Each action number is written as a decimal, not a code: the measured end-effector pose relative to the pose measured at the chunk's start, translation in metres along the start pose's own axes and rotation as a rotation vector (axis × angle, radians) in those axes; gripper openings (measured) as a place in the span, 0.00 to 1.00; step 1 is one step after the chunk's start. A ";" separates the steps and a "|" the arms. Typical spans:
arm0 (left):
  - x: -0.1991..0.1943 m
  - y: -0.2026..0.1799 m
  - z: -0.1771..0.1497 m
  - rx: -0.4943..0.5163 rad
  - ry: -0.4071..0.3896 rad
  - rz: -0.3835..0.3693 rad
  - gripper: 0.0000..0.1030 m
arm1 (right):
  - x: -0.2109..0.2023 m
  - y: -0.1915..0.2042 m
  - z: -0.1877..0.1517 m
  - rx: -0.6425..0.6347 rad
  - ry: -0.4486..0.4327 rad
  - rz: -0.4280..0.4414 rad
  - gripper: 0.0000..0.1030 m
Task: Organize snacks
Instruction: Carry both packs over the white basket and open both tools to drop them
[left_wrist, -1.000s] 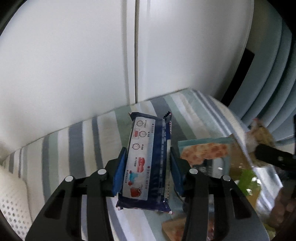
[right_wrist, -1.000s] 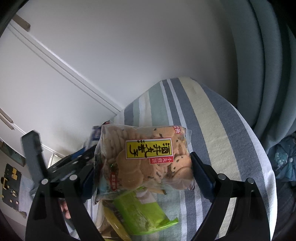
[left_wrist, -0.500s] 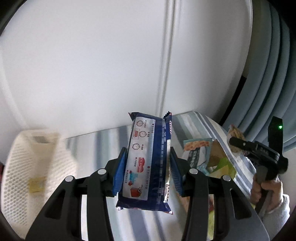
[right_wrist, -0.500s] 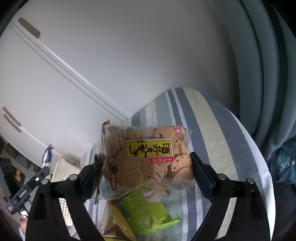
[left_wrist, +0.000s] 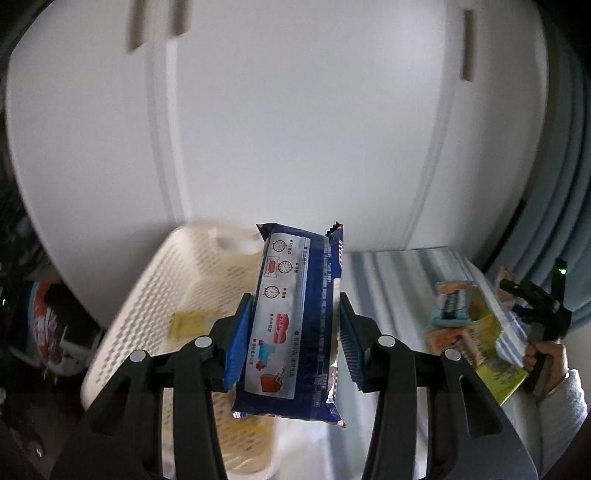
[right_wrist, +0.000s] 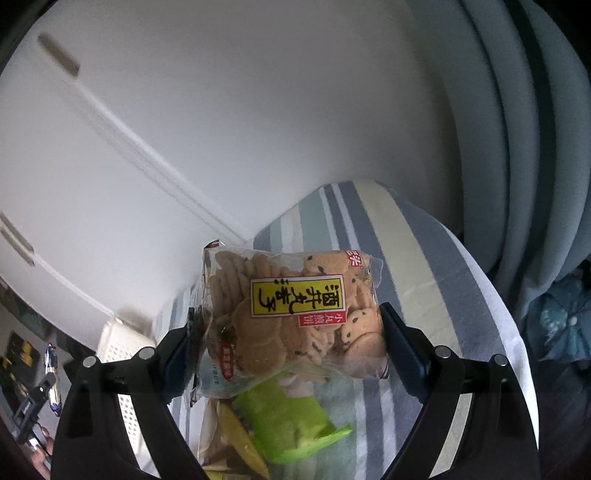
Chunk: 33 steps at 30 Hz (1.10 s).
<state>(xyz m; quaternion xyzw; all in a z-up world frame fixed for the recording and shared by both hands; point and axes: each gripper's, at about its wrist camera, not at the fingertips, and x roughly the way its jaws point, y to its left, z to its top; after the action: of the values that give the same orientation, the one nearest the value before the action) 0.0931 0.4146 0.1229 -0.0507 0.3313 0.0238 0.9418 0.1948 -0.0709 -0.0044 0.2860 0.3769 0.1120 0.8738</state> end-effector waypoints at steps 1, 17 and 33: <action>0.001 0.010 -0.004 -0.018 0.006 0.006 0.44 | -0.002 0.005 -0.001 -0.010 0.003 -0.007 0.86; -0.029 0.076 -0.037 -0.170 -0.079 0.068 0.90 | -0.031 0.182 -0.015 -0.301 -0.032 0.095 0.86; -0.088 0.107 -0.078 -0.172 -0.141 0.153 0.95 | 0.052 0.388 -0.107 -0.598 0.195 0.262 0.86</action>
<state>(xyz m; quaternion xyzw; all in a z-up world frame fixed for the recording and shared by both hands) -0.0319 0.5116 0.1089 -0.1040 0.2639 0.1274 0.9504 0.1611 0.3094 0.1323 0.0513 0.3690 0.3557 0.8571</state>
